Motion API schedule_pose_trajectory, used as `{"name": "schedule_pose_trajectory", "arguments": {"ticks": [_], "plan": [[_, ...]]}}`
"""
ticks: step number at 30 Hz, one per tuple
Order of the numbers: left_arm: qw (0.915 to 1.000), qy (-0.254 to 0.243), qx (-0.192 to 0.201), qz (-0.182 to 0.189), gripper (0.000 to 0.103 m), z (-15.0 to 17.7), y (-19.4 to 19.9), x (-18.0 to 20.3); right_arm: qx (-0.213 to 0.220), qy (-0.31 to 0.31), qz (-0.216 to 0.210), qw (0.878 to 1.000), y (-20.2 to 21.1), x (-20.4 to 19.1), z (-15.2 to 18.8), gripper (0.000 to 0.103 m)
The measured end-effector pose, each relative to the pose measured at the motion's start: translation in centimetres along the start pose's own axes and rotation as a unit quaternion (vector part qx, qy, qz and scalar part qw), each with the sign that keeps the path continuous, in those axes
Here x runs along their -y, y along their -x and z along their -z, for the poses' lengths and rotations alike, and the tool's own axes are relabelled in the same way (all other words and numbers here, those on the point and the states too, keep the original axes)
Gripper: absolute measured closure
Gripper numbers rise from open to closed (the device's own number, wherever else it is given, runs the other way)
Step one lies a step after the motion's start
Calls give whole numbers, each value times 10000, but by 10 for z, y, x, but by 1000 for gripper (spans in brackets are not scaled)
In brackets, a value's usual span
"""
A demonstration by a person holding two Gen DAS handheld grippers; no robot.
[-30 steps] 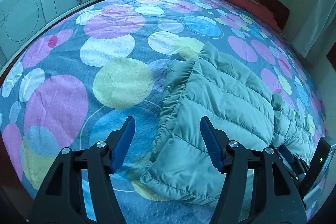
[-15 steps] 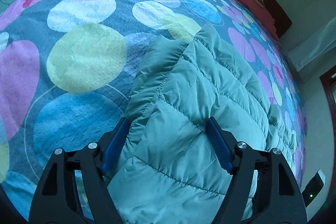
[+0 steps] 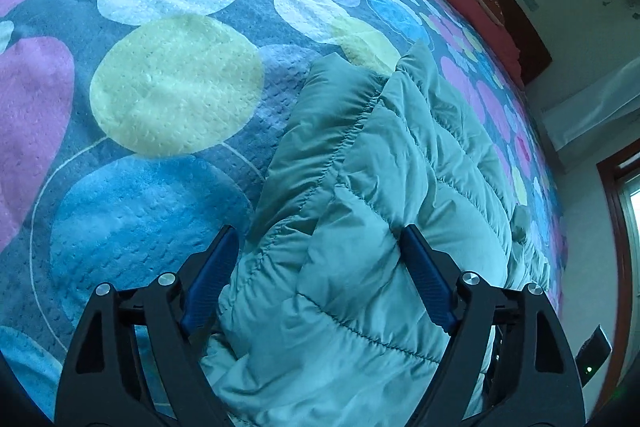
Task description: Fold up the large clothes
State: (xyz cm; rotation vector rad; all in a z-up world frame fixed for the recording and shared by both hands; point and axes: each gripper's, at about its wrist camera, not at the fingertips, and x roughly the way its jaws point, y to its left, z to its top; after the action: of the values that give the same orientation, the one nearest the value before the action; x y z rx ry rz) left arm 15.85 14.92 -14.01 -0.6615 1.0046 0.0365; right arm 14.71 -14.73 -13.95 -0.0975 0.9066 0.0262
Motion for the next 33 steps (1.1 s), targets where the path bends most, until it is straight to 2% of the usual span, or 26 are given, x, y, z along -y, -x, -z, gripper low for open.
{"name": "schedule_pose_trajectory", "arguments": {"ticks": [5,13,20,23,27,29,33], "plan": [[9991,160,-142,369,14,-2,-6,7,4,4,7,10000,0,0,0,62],[9993,-48,-86,355,14,2,-8,12,14,3,5,10000,0,-1,0,62],[9949,354,-202,918,14,-3,2,-19,24,6,12,10000,0,-1,1,62],[9926,529,-187,1073,15,-7,-2,-20,26,10,17,10000,0,-1,1,62],[9933,262,-125,1120,15,-12,-9,-6,29,3,9,10000,0,-2,1,62],[9926,185,-174,1187,20,-12,-12,-1,34,7,15,10000,0,-1,1,62],[9933,93,-226,1132,46,-8,-14,5,40,9,19,10000,1,-1,1,62]]}}
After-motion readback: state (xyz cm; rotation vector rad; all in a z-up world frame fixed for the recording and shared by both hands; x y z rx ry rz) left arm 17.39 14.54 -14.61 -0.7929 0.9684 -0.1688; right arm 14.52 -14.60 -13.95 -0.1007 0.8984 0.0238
